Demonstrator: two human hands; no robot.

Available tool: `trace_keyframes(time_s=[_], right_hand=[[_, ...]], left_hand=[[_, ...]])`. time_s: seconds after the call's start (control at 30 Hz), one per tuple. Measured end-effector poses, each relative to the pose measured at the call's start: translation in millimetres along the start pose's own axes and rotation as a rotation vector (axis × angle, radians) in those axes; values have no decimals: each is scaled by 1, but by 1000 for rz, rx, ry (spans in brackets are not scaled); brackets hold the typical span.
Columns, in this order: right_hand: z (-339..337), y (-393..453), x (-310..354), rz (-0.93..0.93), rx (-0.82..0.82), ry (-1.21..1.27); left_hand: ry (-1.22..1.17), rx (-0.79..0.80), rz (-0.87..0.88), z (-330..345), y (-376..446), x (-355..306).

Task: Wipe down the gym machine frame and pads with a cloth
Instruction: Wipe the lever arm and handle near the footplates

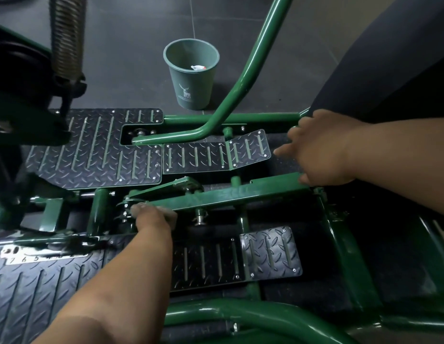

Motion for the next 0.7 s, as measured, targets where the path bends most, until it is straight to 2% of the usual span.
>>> trace_keyframes(time_s=[0.03,0.07,0.1,0.17,0.2,0.23,0.3,0.37,0.4,0.43,0.47,0.53,0.57,0.6,0.63,0.7], right_hand=[[-1,0,-2,-2,17,6],[-2,0,-3,-7,34,11],[-2,0,-4,-13,41,11],[-1,1,-3,-25,46,0],[-1,1,-2,-37,48,-3],[0,2,-1,-50,47,-4],[3,4,2,-65,37,-12],[4,5,2,-64,17,-27],[5,6,0,-57,5,-36],[5,8,-1,-44,-7,-46],[6,9,-3,-29,-16,-54],[8,11,-6,0,-21,-68],[10,12,-7,11,-12,-68],[11,13,-8,19,1,-64],[12,14,-8,25,14,-60],[14,14,-7,38,28,-65]], left_hand=[[152,-14,61,2,-5,-6],[107,-30,73,6,-6,-9],[-109,-67,24,13,-6,-5],[-730,-15,-166,31,-7,-7],[-920,6,-197,44,-6,2],[-953,-11,-185,50,-5,5],[-766,47,-109,47,-2,2],[-338,58,-16,49,31,13],[-41,82,104,51,44,23],[113,111,72,56,64,41],[166,126,4,65,78,51],[6,73,-38,72,96,64],[-215,48,-28,70,85,55],[-564,-35,-220,68,62,43],[-958,-20,-274,65,40,24],[-1322,71,-424,76,10,12]])
Point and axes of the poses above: each hand's wrist, its own y-axis towards the middle knuckle, its own z-axis out of the palm, x = y × z, the point moved 1 cm from there along y, towards the middle knuckle, and after that the axes turned 15 degrees about z, right-handed, at the moved point
